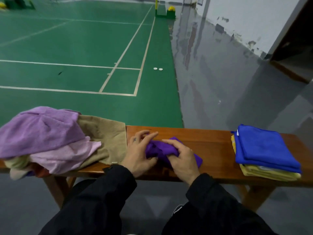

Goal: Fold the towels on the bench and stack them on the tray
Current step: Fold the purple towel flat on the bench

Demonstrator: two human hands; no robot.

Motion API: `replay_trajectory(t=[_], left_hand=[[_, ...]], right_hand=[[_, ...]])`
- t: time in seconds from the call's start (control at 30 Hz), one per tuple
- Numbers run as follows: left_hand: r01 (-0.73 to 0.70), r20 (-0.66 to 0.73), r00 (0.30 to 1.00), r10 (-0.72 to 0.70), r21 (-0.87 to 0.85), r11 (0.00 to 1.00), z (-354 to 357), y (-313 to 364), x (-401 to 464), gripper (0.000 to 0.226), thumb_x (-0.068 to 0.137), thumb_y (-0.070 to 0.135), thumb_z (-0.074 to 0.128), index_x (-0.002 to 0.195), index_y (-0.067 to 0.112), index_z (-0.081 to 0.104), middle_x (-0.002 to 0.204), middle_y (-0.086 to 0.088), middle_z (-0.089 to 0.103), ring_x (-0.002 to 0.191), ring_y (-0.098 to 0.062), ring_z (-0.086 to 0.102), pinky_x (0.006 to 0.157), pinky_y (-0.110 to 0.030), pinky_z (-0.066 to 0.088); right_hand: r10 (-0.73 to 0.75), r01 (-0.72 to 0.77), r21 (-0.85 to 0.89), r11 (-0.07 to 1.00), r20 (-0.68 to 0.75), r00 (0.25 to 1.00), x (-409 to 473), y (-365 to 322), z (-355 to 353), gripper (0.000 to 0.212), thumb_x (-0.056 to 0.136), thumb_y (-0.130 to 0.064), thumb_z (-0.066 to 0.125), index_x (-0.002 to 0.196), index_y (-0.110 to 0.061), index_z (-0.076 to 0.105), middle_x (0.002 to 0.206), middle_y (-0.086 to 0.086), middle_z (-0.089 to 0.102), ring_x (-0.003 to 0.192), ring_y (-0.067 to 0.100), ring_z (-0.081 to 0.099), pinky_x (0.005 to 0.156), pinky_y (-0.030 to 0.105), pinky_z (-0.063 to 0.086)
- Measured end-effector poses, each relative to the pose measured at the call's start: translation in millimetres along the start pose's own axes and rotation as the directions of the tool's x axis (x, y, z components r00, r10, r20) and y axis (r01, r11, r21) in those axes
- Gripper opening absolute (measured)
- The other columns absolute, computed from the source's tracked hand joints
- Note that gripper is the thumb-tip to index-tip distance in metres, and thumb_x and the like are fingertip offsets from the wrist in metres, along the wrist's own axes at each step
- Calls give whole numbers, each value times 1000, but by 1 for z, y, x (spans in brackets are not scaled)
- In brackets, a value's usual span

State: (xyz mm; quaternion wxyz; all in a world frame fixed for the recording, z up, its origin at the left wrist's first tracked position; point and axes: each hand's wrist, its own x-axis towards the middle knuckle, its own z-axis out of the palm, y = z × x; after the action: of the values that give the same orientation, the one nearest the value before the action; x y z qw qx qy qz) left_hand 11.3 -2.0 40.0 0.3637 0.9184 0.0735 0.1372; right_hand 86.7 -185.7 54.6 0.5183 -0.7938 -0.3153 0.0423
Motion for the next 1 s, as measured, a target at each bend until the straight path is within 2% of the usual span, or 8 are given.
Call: replay_trajectory(t=[0.1,0.23,0.3,0.47,0.6,0.7,0.9,1.0], left_hand=[[38,123,992,-21,-143,989,-16,12,9,99,62,55,80,150,36,39,142,1,55,134,-14,49,113,-36,39],[-1,34,999,18,-424,905,-35,40,14,29,84,31,76,110,17,71,102,6,74,97,-8,68,87,-28,55],[-16,-15,1000,9,-509,860,-43,52,13,27,85,29,75,108,15,70,103,5,74,96,-10,68,85,-26,55],[380,371,923,-97,-850,364,-54,74,15,55,79,24,72,132,17,59,122,-13,71,111,-30,68,102,-39,53],[431,438,897,-50,-846,313,-53,81,11,29,79,5,70,108,2,73,108,-18,73,91,-23,72,84,-29,60],[360,346,933,-100,-905,226,-57,80,13,37,80,4,70,116,-4,68,114,-22,71,96,-25,71,88,-31,59],[222,165,964,-209,-931,291,-65,93,26,21,88,11,71,105,-1,66,98,-15,70,88,-21,66,80,-29,57],[123,-70,956,-286,-787,604,-76,100,57,12,99,10,61,104,4,70,102,-17,73,94,-23,65,92,-40,56]], right_hand=[[41,-81,269,960,152,988,16,-28,-28,39,92,-3,66,126,-23,68,117,-8,75,109,12,70,91,24,55],[174,-219,495,841,137,975,29,-56,-56,17,98,-8,64,111,-11,73,107,12,77,97,22,72,83,31,57],[225,-264,537,801,137,965,33,-68,-69,18,95,-19,64,106,-8,73,104,16,76,93,24,71,81,31,59],[285,-345,672,656,203,937,36,-81,-85,24,91,-22,65,108,-4,69,100,13,74,92,22,69,84,32,56],[329,-408,737,539,262,907,37,-92,-84,23,98,-11,60,116,3,63,99,17,73,89,25,71,78,32,61],[362,-427,731,533,259,896,39,-96,-86,22,100,-12,60,114,4,65,96,17,75,82,24,73,69,31,62],[330,-348,668,658,160,930,54,-94,-96,18,100,-19,63,104,-3,70,88,8,76,77,18,73,65,26,59],[263,-238,535,810,31,964,82,-97,-100,17,99,-19,66,109,-6,72,92,3,78,82,15,73,69,24,58]])
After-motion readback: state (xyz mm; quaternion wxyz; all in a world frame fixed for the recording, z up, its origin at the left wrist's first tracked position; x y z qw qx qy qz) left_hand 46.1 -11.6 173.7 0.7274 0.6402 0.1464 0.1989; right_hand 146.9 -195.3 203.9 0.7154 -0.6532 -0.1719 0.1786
